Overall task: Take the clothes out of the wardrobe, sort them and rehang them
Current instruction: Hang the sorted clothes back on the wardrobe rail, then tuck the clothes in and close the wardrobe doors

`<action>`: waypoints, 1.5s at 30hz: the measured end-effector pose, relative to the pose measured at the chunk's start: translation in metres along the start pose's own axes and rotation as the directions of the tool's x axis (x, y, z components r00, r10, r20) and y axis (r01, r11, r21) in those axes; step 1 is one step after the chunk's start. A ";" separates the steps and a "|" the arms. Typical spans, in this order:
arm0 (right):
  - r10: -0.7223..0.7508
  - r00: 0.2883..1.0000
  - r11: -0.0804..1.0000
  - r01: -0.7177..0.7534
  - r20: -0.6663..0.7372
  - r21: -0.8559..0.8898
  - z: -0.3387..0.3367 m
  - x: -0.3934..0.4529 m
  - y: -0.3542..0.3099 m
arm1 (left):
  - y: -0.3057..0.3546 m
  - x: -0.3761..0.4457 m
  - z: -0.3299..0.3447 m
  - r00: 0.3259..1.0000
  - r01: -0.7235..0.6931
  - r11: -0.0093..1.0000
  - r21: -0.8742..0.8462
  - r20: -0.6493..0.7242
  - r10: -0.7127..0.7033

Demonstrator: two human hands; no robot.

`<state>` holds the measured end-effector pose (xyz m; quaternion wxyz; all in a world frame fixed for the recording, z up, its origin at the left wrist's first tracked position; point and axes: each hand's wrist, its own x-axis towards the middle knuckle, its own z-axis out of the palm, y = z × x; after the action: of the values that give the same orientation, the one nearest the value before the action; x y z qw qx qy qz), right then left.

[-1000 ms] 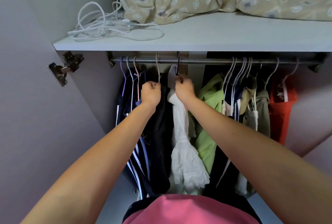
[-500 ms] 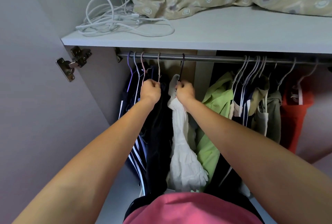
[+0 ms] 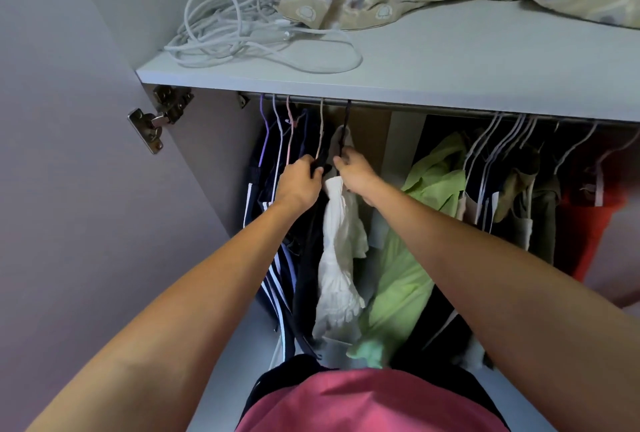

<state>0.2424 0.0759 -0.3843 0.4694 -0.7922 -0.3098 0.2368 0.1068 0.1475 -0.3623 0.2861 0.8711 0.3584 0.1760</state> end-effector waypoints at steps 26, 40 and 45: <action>0.079 0.962 0.983 -0.118 -0.263 -0.138 -0.010 -0.162 0.023 | -0.018 -0.093 -0.029 0.955 -0.260 0.956 0.134 0.180 0.234; -0.041 0.947 0.985 -0.016 -0.320 -0.174 -0.077 -0.321 0.025 | 0.043 -0.199 -0.043 0.862 -0.502 0.861 0.077 0.130 0.491; -0.067 0.924 0.982 -0.007 -0.378 -0.189 -0.118 -0.410 0.039 | 0.097 -0.269 -0.036 0.831 -0.553 0.831 0.055 0.112 0.545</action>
<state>0.0464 -0.3011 -0.3319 0.4479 -0.8588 -0.2453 0.0404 -0.0444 -0.0904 -0.3009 0.2021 0.9557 0.0868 0.1954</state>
